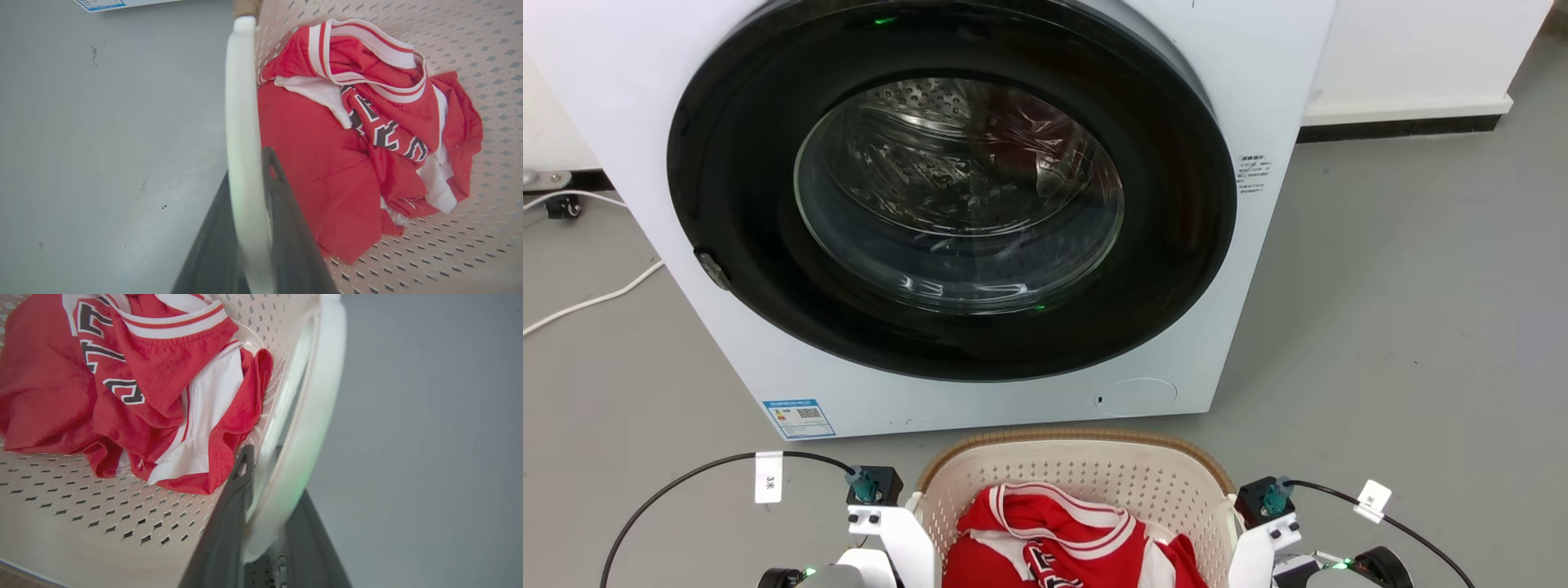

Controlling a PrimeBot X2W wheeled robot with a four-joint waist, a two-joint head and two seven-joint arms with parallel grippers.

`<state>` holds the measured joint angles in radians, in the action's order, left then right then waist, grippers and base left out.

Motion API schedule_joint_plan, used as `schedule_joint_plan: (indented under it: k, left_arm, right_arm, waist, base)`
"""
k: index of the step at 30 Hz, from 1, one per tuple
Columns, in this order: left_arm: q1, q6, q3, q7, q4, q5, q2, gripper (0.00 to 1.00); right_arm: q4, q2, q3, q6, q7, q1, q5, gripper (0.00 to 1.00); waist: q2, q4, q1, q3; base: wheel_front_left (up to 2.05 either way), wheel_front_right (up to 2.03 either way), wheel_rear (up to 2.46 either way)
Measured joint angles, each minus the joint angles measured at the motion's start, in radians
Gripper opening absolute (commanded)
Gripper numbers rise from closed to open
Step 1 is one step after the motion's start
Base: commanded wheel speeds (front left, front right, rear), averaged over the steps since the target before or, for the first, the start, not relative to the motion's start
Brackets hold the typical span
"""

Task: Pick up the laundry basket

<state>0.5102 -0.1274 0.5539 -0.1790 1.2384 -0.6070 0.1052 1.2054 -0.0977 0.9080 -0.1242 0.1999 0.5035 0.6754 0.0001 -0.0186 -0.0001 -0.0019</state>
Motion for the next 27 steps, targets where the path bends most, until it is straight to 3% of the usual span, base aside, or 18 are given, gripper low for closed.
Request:
schedule_joint_plan:
  k: [27]
  left_arm:
    - [-0.005, 0.000, 0.118, -0.015, -0.005, -0.130, 0.016, 0.00]
  right_arm:
    - [0.003, -0.020, 0.163, 0.000, -0.001, 0.006, 0.153, 0.00]
  waist:
    - [0.0000, 0.003, 0.0001, -0.010]
  base:
    - [0.00, 0.00, 0.00]
